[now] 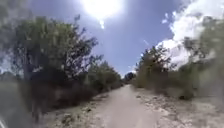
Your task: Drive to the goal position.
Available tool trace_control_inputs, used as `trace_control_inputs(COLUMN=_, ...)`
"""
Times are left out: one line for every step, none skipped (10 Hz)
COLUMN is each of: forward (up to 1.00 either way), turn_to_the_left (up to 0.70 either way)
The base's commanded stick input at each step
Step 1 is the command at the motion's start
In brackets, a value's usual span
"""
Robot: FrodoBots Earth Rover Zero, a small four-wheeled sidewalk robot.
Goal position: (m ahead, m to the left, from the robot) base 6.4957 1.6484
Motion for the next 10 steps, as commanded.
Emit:
trace_control_inputs(forward=0.85, turn_to_the_left=0.00)
trace_control_inputs(forward=0.85, turn_to_the_left=0.00)
trace_control_inputs(forward=0.85, turn_to_the_left=0.00)
trace_control_inputs(forward=0.85, turn_to_the_left=0.00)
trace_control_inputs(forward=0.85, turn_to_the_left=0.00)
trace_control_inputs(forward=0.85, turn_to_the_left=0.00)
trace_control_inputs(forward=0.85, turn_to_the_left=0.00)
trace_control_inputs(forward=0.85, turn_to_the_left=0.00)
trace_control_inputs(forward=0.85, turn_to_the_left=0.00)
trace_control_inputs(forward=0.85, turn_to_the_left=0.00)
